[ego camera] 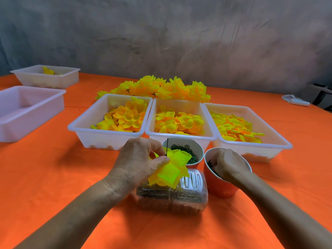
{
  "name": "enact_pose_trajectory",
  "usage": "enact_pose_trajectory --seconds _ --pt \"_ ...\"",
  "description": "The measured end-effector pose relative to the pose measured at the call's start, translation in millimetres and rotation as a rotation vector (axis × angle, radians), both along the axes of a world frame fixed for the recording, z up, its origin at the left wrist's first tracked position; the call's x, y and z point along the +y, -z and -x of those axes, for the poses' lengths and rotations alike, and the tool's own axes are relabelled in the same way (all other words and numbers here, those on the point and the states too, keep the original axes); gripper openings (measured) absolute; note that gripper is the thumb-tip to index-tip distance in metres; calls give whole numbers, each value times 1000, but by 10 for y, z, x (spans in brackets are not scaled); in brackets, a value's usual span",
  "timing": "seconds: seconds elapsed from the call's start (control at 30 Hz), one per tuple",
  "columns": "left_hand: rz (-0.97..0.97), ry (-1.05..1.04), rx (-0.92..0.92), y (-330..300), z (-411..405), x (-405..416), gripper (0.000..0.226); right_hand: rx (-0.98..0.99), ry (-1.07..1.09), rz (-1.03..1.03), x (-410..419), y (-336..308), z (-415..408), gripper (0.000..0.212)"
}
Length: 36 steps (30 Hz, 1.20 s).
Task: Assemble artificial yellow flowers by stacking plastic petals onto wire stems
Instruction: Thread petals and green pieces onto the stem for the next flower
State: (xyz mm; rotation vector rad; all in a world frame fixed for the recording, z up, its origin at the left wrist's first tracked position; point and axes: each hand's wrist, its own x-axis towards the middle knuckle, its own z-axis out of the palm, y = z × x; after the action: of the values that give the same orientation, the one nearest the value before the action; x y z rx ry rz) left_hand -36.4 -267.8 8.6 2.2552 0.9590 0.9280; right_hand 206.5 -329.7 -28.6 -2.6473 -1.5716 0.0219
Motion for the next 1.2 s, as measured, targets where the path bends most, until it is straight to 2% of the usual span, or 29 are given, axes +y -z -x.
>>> enact_pose_trajectory --seconds 0.2,0.37,0.47,0.57,0.7,0.77,0.9,1.03,1.2 --pt "4 -6 5 1 -5 -2 12 32 29 -2 -1 4 1 28" --pt "20 -19 10 -2 0 -13 17 149 9 98 7 -36 -68 19" --pt "25 -15 9 -1 3 -11 15 284 90 -3 -20 -66 -123 24" --pt "28 -7 6 0 4 -1 14 394 84 -84 -71 -129 -185 24" --pt "25 -5 3 1 -2 14 12 672 137 -175 -176 -197 -231 32" --pt "25 -6 7 -2 -5 15 12 773 172 -227 -210 -216 -239 29" --pt "26 -9 12 -11 -9 14 14 829 213 -291 -253 -236 -233 19" --pt "22 -3 15 -14 0 11 17 889 207 -343 -284 -246 -216 18" --pt "31 -6 -6 -6 -3 5 24 960 82 -527 -324 -369 -67 21"
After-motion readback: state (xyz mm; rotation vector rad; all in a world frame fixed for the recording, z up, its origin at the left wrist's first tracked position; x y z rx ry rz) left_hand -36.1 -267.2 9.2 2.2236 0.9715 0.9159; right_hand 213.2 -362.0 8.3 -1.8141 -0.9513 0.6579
